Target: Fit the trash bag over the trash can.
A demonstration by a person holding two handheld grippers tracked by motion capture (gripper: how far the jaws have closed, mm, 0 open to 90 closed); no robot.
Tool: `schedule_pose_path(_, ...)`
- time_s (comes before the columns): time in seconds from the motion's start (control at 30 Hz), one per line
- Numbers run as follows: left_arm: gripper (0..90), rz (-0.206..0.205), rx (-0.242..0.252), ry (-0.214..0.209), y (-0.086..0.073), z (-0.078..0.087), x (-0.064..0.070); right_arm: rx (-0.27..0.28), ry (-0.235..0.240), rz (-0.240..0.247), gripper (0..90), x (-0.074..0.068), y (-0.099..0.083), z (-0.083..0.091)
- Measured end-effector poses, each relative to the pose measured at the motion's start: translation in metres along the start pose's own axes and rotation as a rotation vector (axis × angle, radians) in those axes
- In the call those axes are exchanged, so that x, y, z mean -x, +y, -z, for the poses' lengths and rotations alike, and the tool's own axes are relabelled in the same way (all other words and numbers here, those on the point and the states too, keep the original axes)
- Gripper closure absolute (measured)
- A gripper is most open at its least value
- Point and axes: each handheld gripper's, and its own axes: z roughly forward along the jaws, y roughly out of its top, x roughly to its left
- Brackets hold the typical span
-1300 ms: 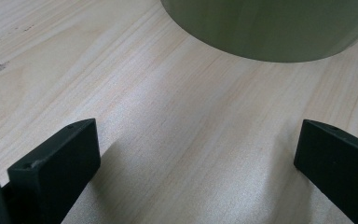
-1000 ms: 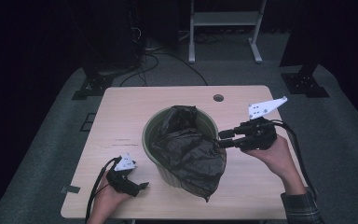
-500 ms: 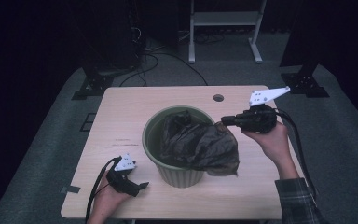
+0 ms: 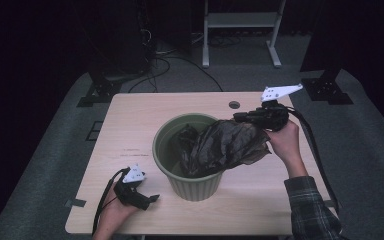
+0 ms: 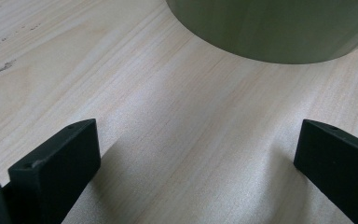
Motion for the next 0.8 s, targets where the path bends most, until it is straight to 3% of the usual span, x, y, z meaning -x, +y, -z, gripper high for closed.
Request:
schedule_pose_path(0.17,0.0,-0.001,-0.004,-0.007,0.002,0.002,-0.001,0.014,-0.002,-0.002,89.9,0.001,-0.002,0.002)
schedule_pose_path(0.33,0.0,0.017,0.046,-0.059,0.007,0.014,-0.003,0.016,0.001,-0.003,89.9,0.002,-0.002,0.002)
schedule_pose_path(0.5,0.0,0.026,0.076,-0.098,0.015,0.029,-0.006,0.018,0.002,-0.003,89.9,0.003,-0.002,0.001)
schedule_pose_path(0.67,0.0,0.04,0.148,-0.156,0.028,0.054,-0.008,0.022,0.01,-0.007,89.9,0.002,-0.002,-0.001)
schedule_pose_path(0.8,0.0,0.02,0.188,-0.182,0.042,0.072,-0.006,0.019,0.023,-0.006,89.9,0.001,-0.002,-0.004)
